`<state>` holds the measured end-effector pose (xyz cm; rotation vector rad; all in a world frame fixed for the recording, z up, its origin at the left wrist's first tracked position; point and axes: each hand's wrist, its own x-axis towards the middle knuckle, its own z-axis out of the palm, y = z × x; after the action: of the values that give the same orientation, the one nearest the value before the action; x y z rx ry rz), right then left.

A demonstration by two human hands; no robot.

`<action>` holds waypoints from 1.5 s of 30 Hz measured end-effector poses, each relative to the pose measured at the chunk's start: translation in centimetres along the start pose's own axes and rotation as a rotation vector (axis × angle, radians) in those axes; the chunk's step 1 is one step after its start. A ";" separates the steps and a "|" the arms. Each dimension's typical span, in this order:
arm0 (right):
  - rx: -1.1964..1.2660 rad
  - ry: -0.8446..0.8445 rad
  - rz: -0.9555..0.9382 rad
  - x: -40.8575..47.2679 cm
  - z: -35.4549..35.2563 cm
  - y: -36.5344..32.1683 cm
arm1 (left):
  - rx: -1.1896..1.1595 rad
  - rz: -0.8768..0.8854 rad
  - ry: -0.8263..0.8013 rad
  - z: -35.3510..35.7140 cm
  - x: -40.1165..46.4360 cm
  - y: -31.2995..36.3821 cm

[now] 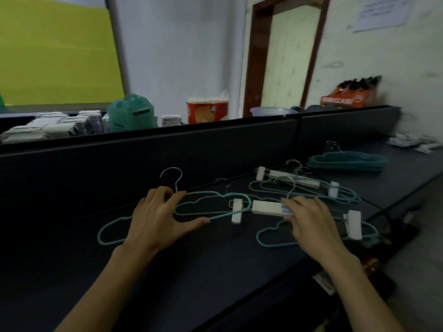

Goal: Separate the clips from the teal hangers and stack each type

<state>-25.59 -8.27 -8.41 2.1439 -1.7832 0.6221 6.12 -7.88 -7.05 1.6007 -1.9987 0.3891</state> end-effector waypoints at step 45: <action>0.042 0.003 0.447 -16.0 -6.6 44.9 | -0.171 0.368 -0.079 17.3 13.2 48.6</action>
<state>-72.82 -0.18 -13.11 1.7689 -2.2857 0.7660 -46.53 -15.63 -8.10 1.1602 -2.3231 0.2841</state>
